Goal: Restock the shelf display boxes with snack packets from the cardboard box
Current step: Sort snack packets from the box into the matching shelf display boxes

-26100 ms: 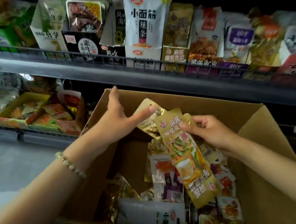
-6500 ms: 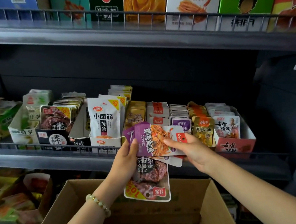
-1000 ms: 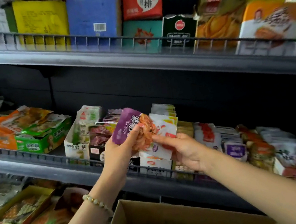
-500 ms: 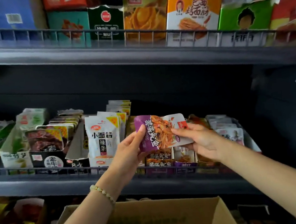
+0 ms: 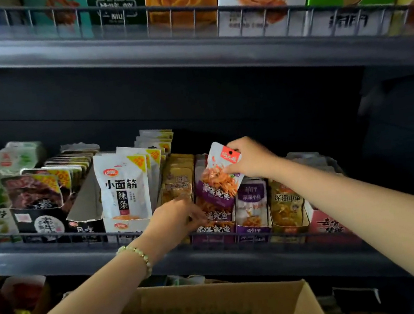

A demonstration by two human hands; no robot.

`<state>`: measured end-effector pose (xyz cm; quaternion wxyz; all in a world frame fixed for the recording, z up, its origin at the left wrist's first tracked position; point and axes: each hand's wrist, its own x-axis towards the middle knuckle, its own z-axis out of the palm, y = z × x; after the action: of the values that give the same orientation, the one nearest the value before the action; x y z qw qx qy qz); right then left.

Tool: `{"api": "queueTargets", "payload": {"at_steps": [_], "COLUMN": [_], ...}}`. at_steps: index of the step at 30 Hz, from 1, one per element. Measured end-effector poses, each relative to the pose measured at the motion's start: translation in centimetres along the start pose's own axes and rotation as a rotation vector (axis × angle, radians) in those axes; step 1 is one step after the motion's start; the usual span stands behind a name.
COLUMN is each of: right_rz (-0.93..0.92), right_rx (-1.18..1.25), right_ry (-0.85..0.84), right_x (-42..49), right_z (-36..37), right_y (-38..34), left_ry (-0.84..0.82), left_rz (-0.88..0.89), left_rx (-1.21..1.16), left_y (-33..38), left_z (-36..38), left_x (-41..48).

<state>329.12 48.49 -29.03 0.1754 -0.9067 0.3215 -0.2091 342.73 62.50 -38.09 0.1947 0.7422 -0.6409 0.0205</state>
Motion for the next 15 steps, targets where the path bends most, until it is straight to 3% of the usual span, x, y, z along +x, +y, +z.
{"api": "queueTargets", "payload": {"at_steps": [5, 10, 15], "right_rz": [-0.120, -0.115, -0.163], "right_rx": [-0.174, -0.285, -0.295], "right_ry": [-0.076, -0.094, -0.035], "right_x": [1.7, 2.1, 1.0], "right_z": [3.5, 5.2, 5.2], "right_y": [0.1, 1.2, 1.5], "left_ry": [-0.004, 0.029, 0.077], "left_rz": [0.047, 0.057, 0.053], "left_rx": [-0.062, -0.104, -0.094], "left_y": [-0.8, -1.4, -1.1], "left_z": [0.4, 1.0, 1.2], "left_x": [0.3, 0.3, 0.0]}}
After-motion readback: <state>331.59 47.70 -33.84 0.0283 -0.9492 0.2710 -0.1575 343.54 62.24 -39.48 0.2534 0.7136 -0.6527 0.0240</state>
